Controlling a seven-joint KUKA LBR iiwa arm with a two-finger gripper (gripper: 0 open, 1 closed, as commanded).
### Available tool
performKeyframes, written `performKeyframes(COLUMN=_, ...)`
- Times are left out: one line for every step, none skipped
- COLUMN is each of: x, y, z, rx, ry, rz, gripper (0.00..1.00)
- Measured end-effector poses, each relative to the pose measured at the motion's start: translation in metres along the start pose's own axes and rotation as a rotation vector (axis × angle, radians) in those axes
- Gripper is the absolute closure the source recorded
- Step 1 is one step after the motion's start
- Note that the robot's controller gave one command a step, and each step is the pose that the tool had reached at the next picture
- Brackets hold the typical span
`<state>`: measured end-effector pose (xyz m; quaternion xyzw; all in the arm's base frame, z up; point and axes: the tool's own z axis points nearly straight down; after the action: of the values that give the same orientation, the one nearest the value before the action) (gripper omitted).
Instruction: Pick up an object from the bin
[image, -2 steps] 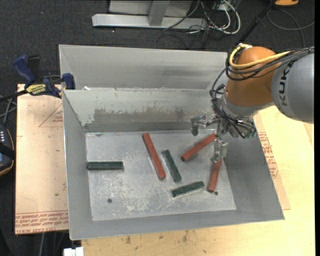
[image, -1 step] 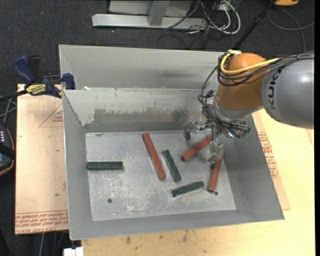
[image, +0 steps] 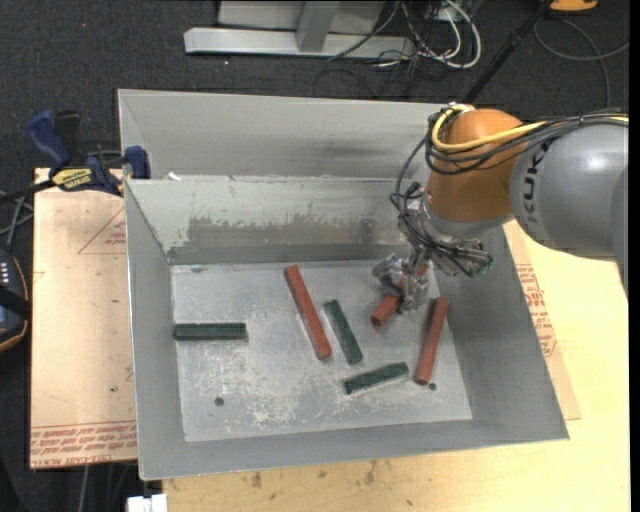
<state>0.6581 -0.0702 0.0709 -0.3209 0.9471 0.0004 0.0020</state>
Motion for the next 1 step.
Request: performKeyframes(x=0.0001, y=-0.0001, z=0.0, rx=0.0, ry=0.0, rz=0.001, gripper=1.0)
